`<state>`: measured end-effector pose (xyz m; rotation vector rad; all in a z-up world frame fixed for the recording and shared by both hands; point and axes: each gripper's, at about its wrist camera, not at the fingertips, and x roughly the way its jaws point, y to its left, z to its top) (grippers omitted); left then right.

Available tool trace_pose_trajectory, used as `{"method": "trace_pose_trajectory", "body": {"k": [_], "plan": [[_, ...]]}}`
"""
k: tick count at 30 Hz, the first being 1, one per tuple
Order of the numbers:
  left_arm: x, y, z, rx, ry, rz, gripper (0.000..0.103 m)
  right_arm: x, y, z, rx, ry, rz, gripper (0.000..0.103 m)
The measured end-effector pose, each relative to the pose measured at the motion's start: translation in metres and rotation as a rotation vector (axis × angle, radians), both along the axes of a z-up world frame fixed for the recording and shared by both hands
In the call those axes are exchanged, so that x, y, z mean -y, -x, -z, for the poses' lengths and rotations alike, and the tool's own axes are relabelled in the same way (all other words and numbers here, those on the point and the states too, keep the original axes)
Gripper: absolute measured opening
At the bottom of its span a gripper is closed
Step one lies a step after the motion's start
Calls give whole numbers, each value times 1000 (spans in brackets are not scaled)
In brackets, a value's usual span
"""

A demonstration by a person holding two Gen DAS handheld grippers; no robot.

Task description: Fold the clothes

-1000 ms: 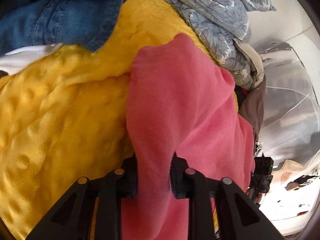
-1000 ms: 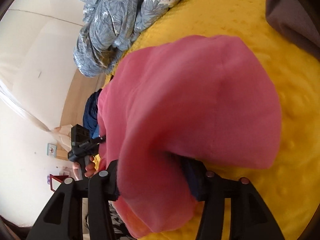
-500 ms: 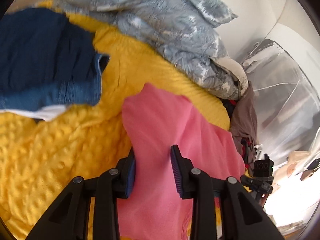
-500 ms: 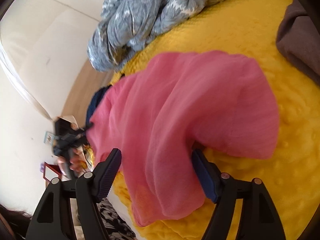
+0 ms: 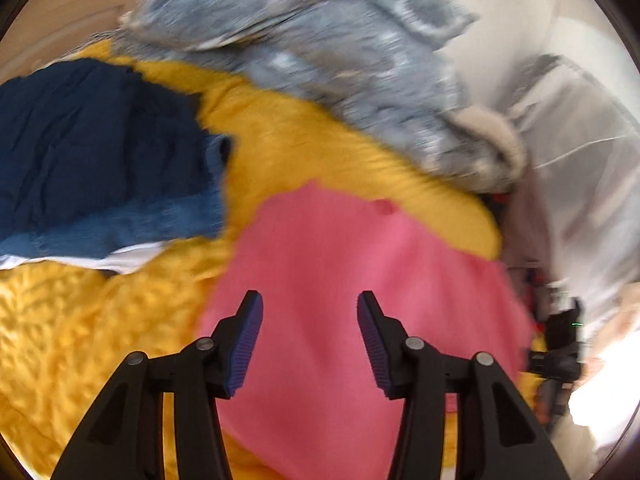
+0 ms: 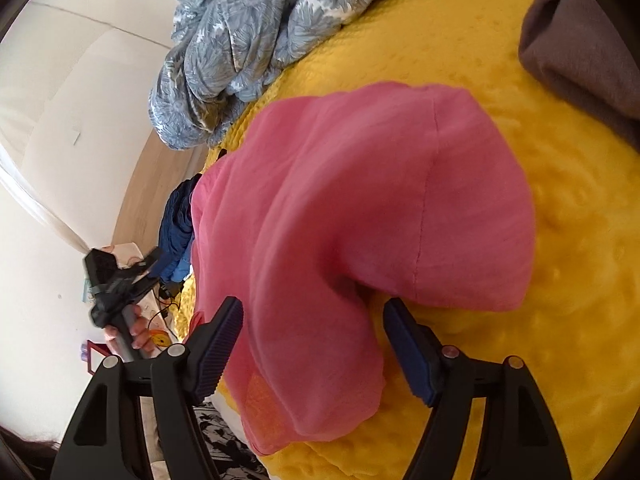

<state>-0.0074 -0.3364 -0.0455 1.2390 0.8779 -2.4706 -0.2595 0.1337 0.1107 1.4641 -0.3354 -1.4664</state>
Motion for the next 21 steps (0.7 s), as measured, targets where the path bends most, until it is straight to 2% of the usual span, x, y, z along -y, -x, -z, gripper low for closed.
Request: {"method": "trace_pose_trajectory", "body": {"k": [4,5,7,11,14,18,21], "plan": [[41,-6,51,2,-294,-8,52,3,1,8,-3,7,2,75],[46,-7,58,4,-326,-11,52,4,2,10,6,15,3,75],[54,-12,64,23,-296,-51,52,5,3,13,23,27,4,75],[62,-26,59,-52,-351,-82,52,7,2,12,28,39,5,75],[65,-29,58,-47,-324,-110,52,7,2,13,31,39,5,75],[59,-23,62,-33,-324,-74,52,6,2,15,43,44,5,75],[48,-16,64,-58,-363,11,52,6,1,14,40,52,-1,75]]}}
